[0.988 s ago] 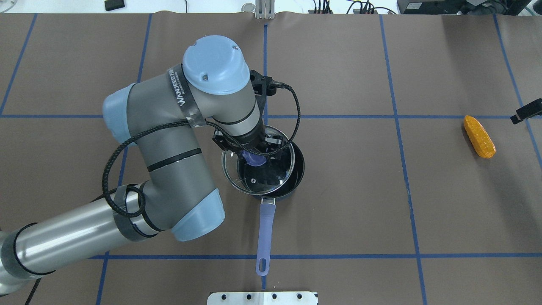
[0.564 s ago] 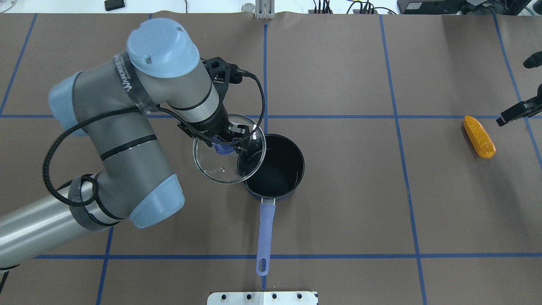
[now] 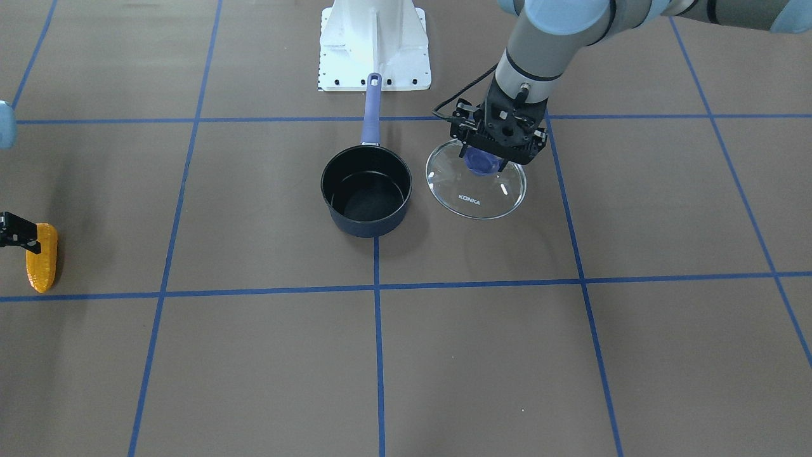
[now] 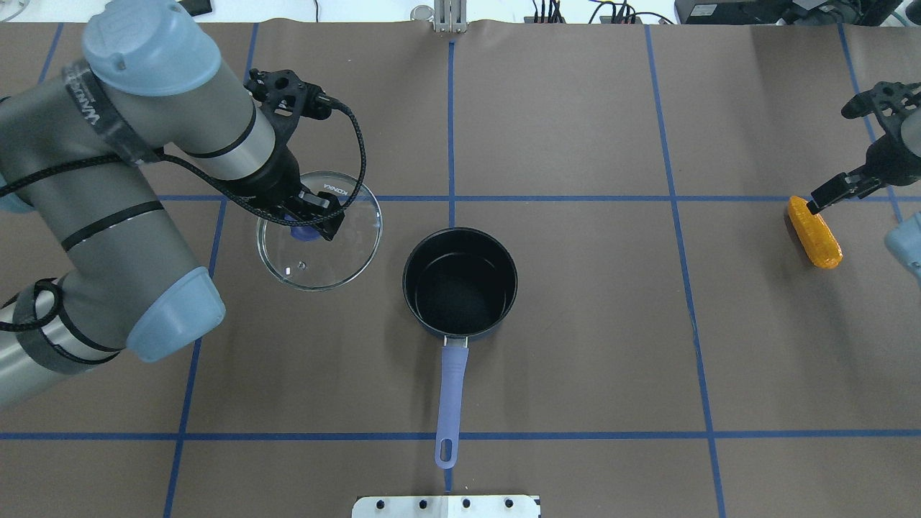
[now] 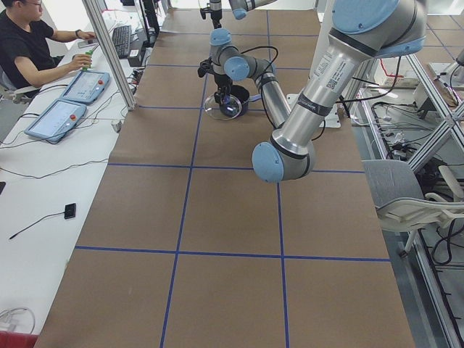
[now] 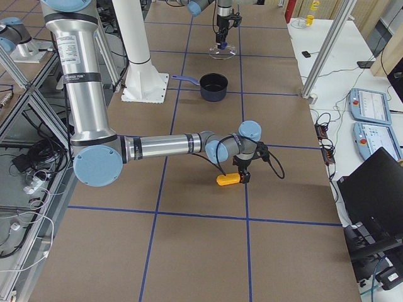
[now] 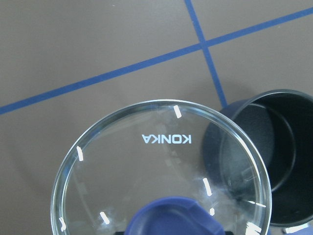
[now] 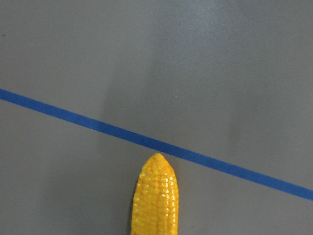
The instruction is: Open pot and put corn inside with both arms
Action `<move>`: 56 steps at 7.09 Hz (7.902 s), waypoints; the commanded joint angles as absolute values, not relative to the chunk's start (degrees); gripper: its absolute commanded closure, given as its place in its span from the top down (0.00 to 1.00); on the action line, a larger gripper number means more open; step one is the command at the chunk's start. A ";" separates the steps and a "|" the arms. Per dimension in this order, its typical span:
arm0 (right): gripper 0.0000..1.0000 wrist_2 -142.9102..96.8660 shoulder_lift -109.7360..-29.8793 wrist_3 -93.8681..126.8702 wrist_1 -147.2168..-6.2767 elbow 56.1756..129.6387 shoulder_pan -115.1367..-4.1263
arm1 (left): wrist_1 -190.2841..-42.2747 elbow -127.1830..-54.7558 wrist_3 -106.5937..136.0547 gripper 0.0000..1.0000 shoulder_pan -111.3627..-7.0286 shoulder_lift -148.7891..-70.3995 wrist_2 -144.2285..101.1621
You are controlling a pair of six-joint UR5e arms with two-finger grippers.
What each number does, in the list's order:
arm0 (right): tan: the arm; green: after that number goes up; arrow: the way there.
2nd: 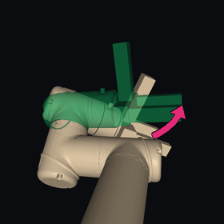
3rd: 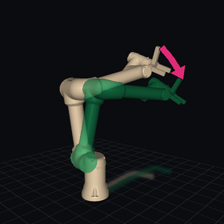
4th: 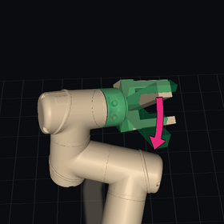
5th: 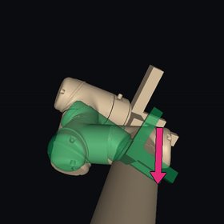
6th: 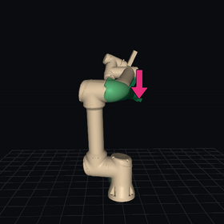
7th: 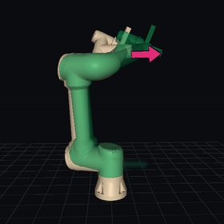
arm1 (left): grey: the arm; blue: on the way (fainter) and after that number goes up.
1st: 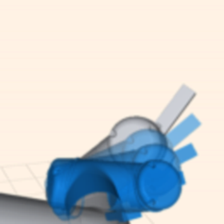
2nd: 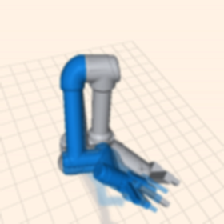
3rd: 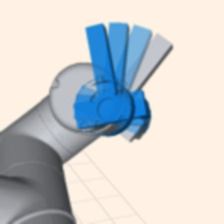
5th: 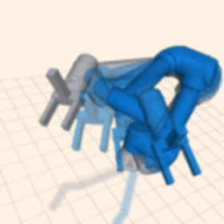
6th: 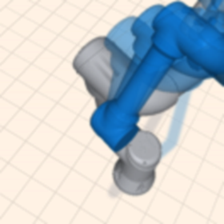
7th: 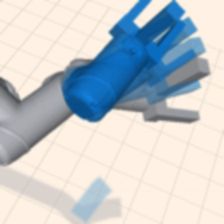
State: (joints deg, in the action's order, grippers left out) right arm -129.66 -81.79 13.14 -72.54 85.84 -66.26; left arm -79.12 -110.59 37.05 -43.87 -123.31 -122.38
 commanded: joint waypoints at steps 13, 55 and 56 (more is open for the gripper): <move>0.19 -126.29 -81.66 13.62 -69.60 85.77 -60.64 | -78.31 -111.18 19.60 0.59 -54.84 -113.83 -128.50; 1.00 -115.49 -54.40 49.49 -84.20 97.56 -38.49 | -95.54 -96.94 12.04 0.99 -67.13 -102.48 -131.57; 1.00 -115.31 -54.93 49.48 -83.94 97.73 -38.76 | -95.54 -97.47 11.00 0.99 -69.58 -101.61 -131.57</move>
